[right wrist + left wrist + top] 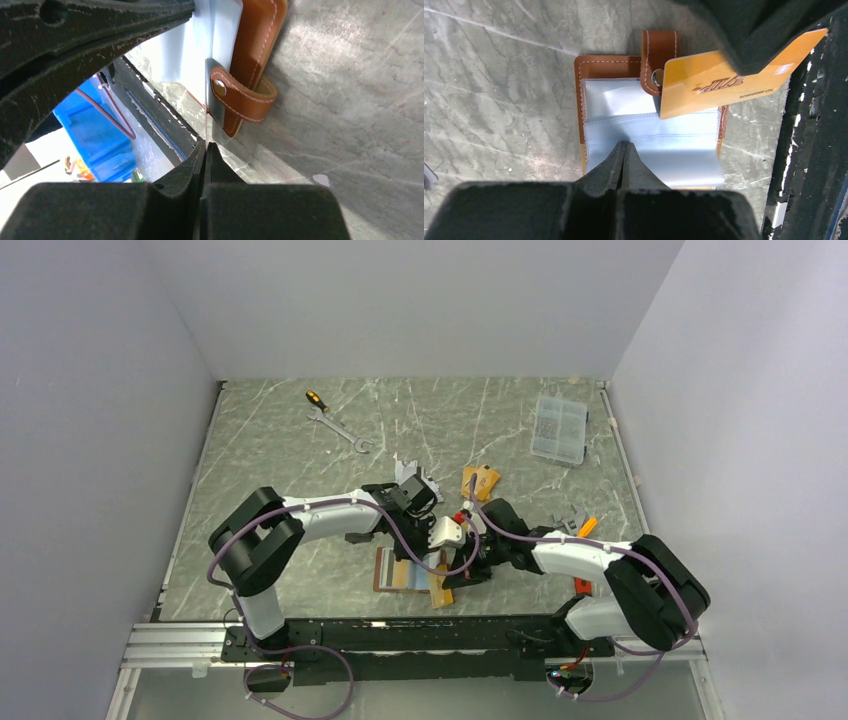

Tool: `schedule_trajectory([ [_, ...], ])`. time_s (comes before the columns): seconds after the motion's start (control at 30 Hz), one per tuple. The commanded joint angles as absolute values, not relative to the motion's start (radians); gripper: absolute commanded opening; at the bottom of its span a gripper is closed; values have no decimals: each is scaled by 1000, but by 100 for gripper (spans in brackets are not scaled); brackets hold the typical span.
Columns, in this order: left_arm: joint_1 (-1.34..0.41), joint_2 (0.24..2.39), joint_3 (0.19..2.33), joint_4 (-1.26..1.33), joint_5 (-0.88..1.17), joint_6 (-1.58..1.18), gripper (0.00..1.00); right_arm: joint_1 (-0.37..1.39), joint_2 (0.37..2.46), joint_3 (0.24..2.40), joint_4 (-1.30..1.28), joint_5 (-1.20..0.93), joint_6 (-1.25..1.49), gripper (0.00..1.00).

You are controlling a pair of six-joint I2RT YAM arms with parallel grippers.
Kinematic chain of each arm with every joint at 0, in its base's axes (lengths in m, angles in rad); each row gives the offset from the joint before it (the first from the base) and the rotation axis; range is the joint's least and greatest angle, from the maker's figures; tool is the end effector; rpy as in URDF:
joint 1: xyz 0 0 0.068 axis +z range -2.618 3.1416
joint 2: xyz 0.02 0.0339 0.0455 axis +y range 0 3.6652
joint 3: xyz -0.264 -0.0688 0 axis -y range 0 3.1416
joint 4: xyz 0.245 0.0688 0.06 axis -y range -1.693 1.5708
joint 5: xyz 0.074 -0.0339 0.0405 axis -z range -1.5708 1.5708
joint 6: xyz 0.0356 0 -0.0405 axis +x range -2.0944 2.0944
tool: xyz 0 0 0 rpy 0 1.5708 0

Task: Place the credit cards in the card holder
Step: Turn over the card slot in the card holder, then insert the credit card into the card holder.

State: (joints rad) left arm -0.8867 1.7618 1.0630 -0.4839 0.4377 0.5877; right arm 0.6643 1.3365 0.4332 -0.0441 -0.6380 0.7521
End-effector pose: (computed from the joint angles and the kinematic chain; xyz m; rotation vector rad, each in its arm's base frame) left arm 0.2010 -0.2703 0.1627 1.9341 1.9517 -0.6841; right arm 0.1581 0.1507 0.1317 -0.1743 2.8019 1.2853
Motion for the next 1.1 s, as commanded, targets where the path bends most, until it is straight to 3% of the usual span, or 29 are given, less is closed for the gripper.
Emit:
schedule_trajectory([
  [0.0, -884, 1721, 1044, -494, 393, 612, 0, 665, 1299, 411, -38, -625, 748, 0],
  [0.5, -885, 1675, 1039, -517, 418, 612, 0, 666, 1248, 509, -116, -631, 717, 0],
  [1.07, -884, 1640, 1026, -524, 398, 622, 0, 667, 1357, 497, -51, -663, 710, 0],
])
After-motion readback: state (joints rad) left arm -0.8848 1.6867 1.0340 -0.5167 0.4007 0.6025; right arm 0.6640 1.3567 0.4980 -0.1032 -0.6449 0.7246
